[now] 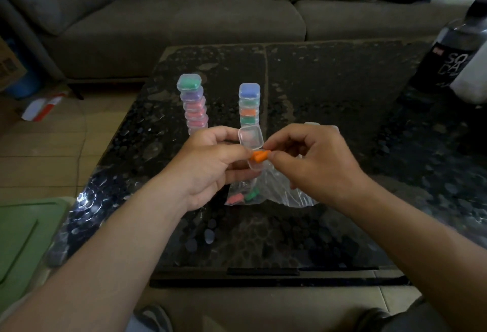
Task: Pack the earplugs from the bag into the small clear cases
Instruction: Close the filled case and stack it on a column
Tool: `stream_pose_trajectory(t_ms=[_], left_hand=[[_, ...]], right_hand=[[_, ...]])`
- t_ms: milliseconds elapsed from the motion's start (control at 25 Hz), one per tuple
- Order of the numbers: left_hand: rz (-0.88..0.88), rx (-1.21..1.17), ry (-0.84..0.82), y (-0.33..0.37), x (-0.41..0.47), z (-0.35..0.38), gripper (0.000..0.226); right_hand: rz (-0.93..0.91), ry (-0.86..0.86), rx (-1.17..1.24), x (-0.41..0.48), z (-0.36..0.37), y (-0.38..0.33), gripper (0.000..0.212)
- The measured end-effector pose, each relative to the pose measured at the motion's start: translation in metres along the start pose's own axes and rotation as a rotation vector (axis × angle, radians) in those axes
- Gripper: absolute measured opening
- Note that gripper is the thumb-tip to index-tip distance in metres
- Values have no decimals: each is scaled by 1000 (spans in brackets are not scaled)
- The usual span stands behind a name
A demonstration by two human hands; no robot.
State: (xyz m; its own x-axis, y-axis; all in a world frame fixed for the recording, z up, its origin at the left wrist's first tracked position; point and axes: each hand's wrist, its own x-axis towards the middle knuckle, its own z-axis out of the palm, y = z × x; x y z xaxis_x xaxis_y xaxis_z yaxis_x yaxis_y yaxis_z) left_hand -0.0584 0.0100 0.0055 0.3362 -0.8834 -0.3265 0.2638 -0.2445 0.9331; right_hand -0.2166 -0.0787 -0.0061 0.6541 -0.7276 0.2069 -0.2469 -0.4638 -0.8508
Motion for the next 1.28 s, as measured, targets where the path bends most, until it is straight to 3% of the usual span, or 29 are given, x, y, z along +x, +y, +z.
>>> stream_pose_trajectory(t_ms=[240, 520, 800, 1120, 1280], left_hand=[[12, -46, 16, 2, 0, -2, 21], [34, -92, 34, 3, 0, -3, 26], [39, -67, 14, 5, -1, -5, 30], [37, -54, -49, 4, -1, -8, 36], [33, 11, -75, 4, -1, -10, 33]], right_hand=[[-28, 1, -23, 1, 4, 5, 12], [-152, 34, -165, -2, 7, 4, 20], [-123, 34, -186, -3, 1, 4, 27], [-105, -149, -124, -5, -6, -1, 69], [-119, -168, -157, -4, -6, -1, 72]])
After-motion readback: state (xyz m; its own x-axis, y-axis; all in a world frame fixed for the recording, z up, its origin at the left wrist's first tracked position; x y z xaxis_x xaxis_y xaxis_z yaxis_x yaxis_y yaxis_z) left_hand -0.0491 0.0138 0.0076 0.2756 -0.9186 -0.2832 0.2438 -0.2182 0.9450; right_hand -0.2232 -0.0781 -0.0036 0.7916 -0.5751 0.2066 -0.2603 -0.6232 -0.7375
